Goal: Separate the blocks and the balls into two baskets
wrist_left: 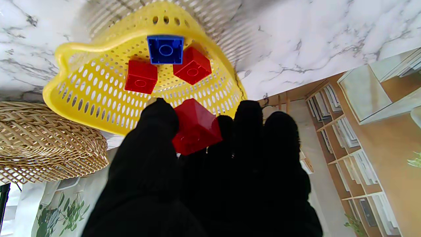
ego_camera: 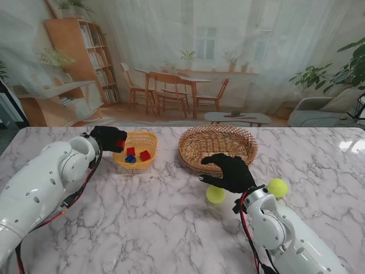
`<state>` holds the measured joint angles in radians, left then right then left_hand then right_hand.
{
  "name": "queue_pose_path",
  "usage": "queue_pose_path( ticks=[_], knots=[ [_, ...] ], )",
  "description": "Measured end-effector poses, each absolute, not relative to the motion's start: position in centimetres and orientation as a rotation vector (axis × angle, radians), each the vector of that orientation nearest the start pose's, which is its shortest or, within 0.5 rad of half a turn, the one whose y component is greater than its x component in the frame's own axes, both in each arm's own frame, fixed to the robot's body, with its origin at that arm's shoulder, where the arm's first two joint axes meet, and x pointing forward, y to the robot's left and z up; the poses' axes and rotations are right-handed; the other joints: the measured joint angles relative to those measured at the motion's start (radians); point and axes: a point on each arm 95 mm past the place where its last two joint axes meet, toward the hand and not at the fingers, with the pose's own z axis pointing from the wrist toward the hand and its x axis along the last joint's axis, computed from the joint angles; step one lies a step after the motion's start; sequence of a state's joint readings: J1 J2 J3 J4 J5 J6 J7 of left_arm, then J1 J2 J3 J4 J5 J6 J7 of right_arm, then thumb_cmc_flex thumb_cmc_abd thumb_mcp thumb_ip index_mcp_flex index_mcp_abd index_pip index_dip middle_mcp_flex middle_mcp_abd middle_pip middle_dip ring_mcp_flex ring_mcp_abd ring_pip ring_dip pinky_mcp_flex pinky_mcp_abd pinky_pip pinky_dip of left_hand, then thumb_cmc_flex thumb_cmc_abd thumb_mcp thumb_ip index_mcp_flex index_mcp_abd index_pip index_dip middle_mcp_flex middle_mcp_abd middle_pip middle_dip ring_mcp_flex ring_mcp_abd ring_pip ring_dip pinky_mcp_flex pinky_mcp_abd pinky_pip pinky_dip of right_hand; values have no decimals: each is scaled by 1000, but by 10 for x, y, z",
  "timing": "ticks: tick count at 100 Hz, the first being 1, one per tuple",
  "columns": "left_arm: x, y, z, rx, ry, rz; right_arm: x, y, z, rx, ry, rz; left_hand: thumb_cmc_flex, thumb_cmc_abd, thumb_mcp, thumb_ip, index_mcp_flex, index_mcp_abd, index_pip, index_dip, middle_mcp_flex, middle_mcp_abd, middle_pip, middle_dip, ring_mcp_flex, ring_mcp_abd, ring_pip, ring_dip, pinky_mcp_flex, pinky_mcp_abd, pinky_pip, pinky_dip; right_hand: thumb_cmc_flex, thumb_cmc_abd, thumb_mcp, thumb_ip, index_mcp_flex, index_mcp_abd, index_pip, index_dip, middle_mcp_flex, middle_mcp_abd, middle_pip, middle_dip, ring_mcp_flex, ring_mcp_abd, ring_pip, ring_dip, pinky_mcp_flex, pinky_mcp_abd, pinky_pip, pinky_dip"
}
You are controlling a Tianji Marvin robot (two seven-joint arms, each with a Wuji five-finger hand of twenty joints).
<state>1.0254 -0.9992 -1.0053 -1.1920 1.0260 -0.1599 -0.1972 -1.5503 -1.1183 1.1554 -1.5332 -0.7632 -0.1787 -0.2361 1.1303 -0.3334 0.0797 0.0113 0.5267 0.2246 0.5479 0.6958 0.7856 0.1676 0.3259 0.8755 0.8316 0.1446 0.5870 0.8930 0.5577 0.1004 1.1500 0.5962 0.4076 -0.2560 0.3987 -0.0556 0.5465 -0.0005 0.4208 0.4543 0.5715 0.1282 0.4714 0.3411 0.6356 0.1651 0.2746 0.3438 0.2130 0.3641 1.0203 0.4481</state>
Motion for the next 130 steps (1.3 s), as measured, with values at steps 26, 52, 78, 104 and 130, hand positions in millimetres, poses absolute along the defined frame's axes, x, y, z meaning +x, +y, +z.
queue_pose_path(
  ticks=[26, 52, 78, 104, 130],
  knots=[
    [542, 35, -278, -1053, 1787, -1192, 396, 21, -328, 1266, 1305, 1865, 0, 13, -3, 0, -26, -18, 6, -2, -31, -5, 13, -13, -20, 0, 0, 0, -21, -2, 0, 0, 0, 0, 0, 0, 0, 0, 0, 0, 0, 0, 0, 0, 0, 0, 0, 0, 0, 0, 0, 0],
    [547, 21, -286, -1073, 1803, -1197, 396, 21, -329, 1267, 1308, 1863, -61, 96, -28, 0, -39, -24, -41, -33, -142, -10, 102, -249, -101, 5, -48, -40, -87, -8, -67, 0, 0, 0, 0, 0, 0, 0, 0, 0, 0, 0, 0, 0, 0, 0, 0, 0, 0, 0, 0, 0],
    [548, 25, -287, -1071, 1813, -1186, 397, 20, -329, 1266, 1306, 1863, -212, 166, -79, 0, -73, -32, -286, -230, -353, 12, -123, -534, -321, 40, -277, -317, -285, -6, -299, -92, 0, 0, 0, 0, 0, 0, 0, 0, 0, 0, 0, 0, 0, 0, 0, 0, 0, 0, 0, 0],
    [535, 38, -273, -989, 1791, -1219, 397, 20, -329, 1265, 1305, 1860, -274, 221, -75, 0, -124, -34, -360, -247, -389, 12, -152, -563, -370, 51, -299, -367, -368, 40, -331, -111, 0, 0, 0, 0, 0, 0, 0, 0, 0, 0, 0, 0, 0, 0, 0, 0, 0, 0, 0, 0],
    [500, 42, -240, -880, 1749, -1327, 397, 16, -328, 1264, 1286, 1860, -283, 258, -80, 0, -57, -41, -343, -226, -387, 13, -162, -563, -370, 58, -299, -376, -379, 89, -331, -111, 0, 0, 0, 0, 0, 0, 0, 0, 0, 0, 0, 0, 0, 0, 0, 0, 0, 0, 0, 0]
  ],
)
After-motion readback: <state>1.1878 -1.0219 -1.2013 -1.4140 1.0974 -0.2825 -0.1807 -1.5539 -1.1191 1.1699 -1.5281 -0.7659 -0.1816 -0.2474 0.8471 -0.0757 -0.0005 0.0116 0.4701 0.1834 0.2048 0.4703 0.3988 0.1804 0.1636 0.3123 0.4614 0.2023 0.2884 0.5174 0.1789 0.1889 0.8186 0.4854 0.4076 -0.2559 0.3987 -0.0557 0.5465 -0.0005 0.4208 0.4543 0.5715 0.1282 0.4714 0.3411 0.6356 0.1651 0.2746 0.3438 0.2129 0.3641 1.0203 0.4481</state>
